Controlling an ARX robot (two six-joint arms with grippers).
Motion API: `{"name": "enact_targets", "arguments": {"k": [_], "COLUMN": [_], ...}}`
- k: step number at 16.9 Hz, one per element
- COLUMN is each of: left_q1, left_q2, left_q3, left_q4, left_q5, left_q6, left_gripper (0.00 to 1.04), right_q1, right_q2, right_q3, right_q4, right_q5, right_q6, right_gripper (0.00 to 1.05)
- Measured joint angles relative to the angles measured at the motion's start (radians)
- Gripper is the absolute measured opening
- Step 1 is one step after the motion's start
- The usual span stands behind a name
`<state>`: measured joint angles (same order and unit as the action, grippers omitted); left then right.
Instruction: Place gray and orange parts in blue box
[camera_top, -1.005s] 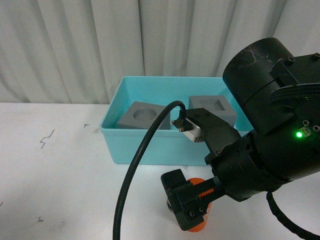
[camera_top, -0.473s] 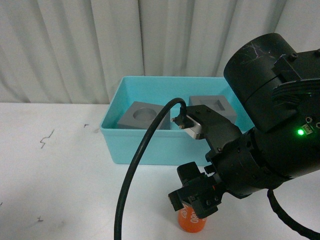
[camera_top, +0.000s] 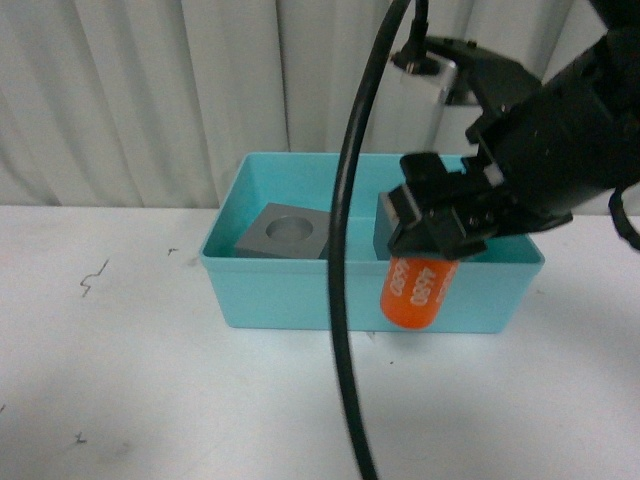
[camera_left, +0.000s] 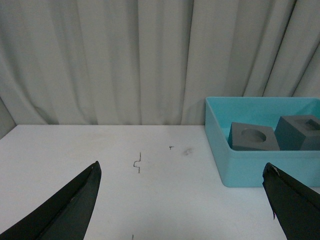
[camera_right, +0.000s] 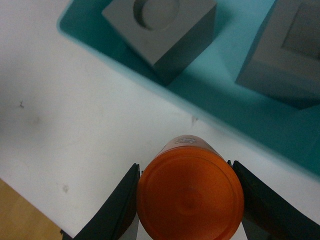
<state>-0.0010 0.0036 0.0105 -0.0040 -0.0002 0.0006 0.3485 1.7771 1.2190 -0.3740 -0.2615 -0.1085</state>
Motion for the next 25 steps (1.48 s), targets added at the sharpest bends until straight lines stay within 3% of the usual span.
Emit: {"name": "enact_targets", "arguments": {"k": [5, 9, 16, 25], "left_q1": [0.000, 0.000, 0.000, 0.000], "left_q2": [0.000, 0.000, 0.000, 0.000], "left_q3": [0.000, 0.000, 0.000, 0.000], "left_q4": [0.000, 0.000, 0.000, 0.000], "left_q5": [0.000, 0.000, 0.000, 0.000], "left_q6": [0.000, 0.000, 0.000, 0.000], "left_gripper": [0.98, 0.98, 0.98, 0.98], "right_q1": [-0.089, -0.109, -0.113, -0.097], "right_q2": [0.063, 0.181, 0.348, 0.394], "right_q3": [0.265, 0.393, 0.514, 0.520], "right_q4": [-0.090, -0.113, -0.115, -0.120], "right_q5": [0.000, -0.007, -0.041, -0.062], "right_q6": [-0.044, -0.047, -0.046, -0.042], "right_gripper": [0.49, 0.49, 0.49, 0.48]}}
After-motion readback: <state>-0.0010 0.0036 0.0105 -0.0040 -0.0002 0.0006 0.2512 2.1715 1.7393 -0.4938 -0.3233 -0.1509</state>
